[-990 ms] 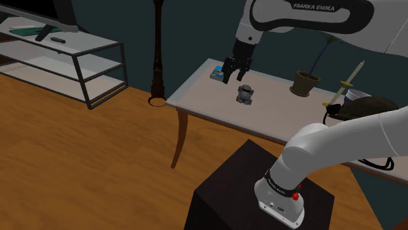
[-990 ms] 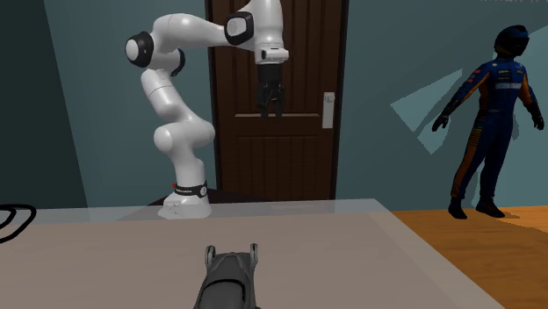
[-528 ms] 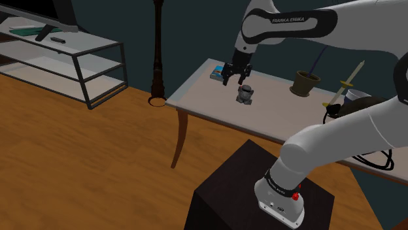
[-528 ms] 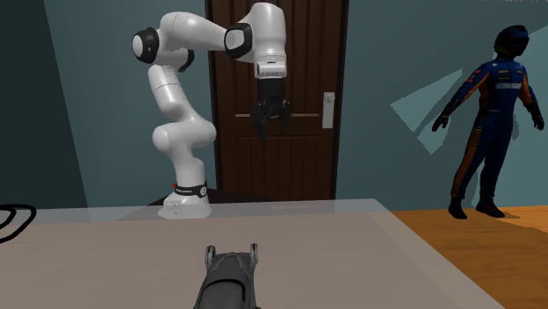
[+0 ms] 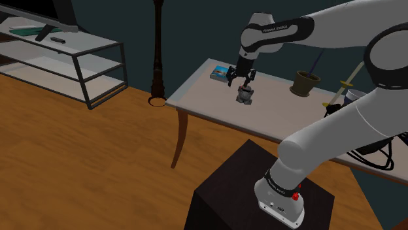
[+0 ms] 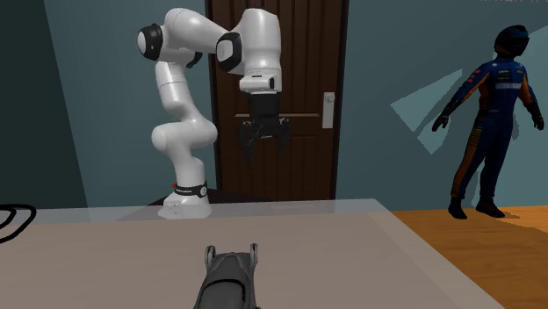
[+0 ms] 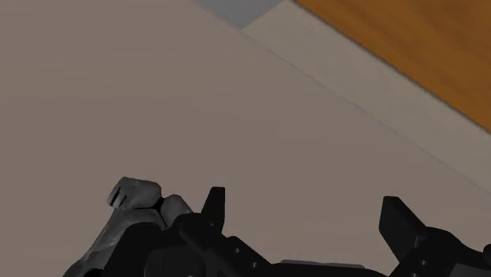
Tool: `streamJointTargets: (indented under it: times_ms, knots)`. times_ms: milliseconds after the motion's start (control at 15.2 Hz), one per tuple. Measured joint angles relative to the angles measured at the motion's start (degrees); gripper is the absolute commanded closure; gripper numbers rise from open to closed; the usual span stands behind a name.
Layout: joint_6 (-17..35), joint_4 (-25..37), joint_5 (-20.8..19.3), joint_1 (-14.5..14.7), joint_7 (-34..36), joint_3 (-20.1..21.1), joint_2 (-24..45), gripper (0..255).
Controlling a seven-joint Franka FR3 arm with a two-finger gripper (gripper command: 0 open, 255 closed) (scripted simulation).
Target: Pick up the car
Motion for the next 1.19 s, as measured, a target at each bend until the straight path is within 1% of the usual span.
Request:
streamJointTargets:
  times_ms: [660,990,1188]
  knots:
    - [10.25,1.43,-2.7,-7.36,6.9,-5.68,10.85,0]
    - [14.04,2.37,-3.48,-10.48,10.9,-8.32,15.13,0]
    - [15.8,2.37,-3.44,-11.17,11.4,-9.04,16.8,0]
